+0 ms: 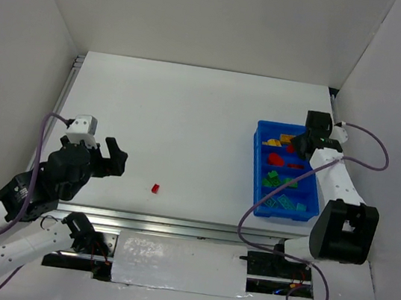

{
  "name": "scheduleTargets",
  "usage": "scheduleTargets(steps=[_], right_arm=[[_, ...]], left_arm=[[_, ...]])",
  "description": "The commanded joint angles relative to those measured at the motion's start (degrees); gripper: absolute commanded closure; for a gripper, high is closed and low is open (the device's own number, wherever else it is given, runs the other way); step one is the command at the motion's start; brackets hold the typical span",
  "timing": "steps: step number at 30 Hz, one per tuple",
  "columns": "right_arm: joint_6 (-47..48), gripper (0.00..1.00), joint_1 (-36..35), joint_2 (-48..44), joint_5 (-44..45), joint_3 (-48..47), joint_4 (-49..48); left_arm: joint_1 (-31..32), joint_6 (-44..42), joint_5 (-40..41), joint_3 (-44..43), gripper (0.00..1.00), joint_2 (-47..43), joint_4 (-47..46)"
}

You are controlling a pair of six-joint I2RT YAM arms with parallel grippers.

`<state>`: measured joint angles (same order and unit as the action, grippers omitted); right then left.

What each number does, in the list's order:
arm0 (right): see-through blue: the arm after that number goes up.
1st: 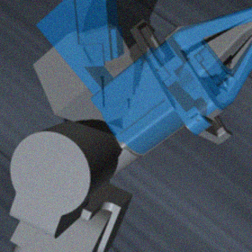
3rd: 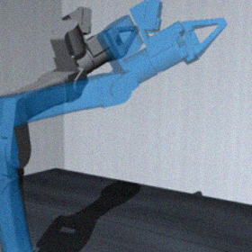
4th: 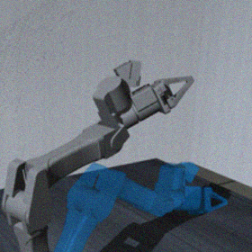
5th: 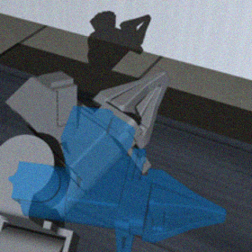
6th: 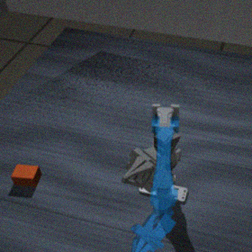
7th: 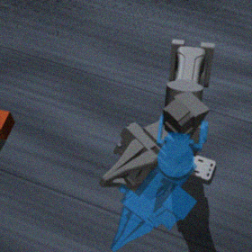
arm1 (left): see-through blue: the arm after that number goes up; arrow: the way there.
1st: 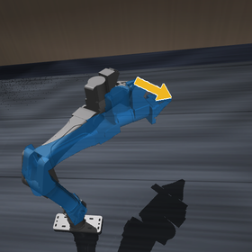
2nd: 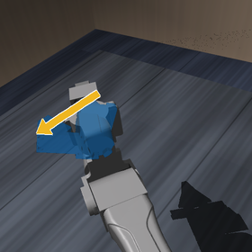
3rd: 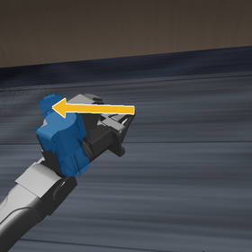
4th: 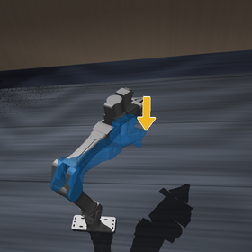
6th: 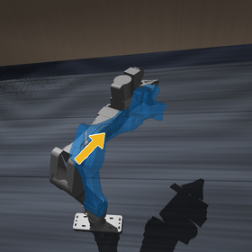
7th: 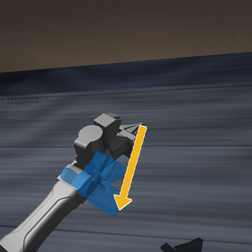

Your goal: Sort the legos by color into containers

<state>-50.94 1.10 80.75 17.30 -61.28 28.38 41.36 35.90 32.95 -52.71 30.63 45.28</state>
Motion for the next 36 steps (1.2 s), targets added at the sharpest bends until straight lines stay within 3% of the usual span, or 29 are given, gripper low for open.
scheduleTargets(steps=[1, 13, 14, 15, 16, 17, 20, 26, 30, 32, 33, 36], right_arm=[[-4.7, 0.98, 2.76, -0.68, -1.48, 0.98, -1.66], [-2.15, 0.89, 4.87, 4.24, -4.99, 1.86, -4.12], [-1.71, 0.79, 4.96, 4.41, -5.26, 1.86, -4.3], [-1.62, 0.77, 4.87, 4.42, -5.35, 1.95, -4.47], [-1.53, 0.66, 4.87, 4.33, -5.35, 2.12, -4.65], [-1.62, 0.49, 4.87, 4.24, -5.35, 2.21, -4.65], [-1.44, 0.36, 4.87, 3.54, -5.78, 2.56, -5.0], [0.05, 0.26, 4.79, 1.26, -8.32, 1.78, -4.3], [4.69, 0.23, -0.64, -4.61, -7.31, 0.2, -3.52], [6.54, 0.2, -9.51, -6.56, -3.87, -1.21, -1.85], [8.03, 0.07, -12.85, -7.96, -0.46, -2.95, -1.06], [10.32, 0.01, -25.59, -9.12, 3.34, -4.81, 0.53]], left_arm=[[-0.32, -1.71, -0.61, 0.15, 0.01, 0.83, -2.21], [-0.32, -2.06, -1.22, 0.41, 0.01, 1.18, -2.56], [-0.32, -2.06, -1.22, 0.41, 0.01, 1.27, -2.56], [-0.32, -2.06, -1.13, 0.41, 0.0, 1.36, -2.65], [-0.32, -2.06, -1.22, 0.41, 0.01, 1.27, -2.56], [-0.32, -2.15, -1.22, 0.41, 0.01, 1.18, -2.56], [-0.32, -2.06, -1.22, 0.5, 0.01, 1.1, -2.65], [-0.32, -2.06, -1.22, 0.41, 0.0, 1.53, -2.65], [-0.32, -0.75, 1.05, -0.2, 0.01, 1.45, -1.6], [-0.32, 1.53, 3.25, -0.81, 0.01, 1.01, 0.41], [-0.32, 2.41, 6.05, -0.99, 0.0, 0.83, 1.21], [-0.49, 6.54, 11.23, -1.96, 0.01, -0.22, 4.98]])
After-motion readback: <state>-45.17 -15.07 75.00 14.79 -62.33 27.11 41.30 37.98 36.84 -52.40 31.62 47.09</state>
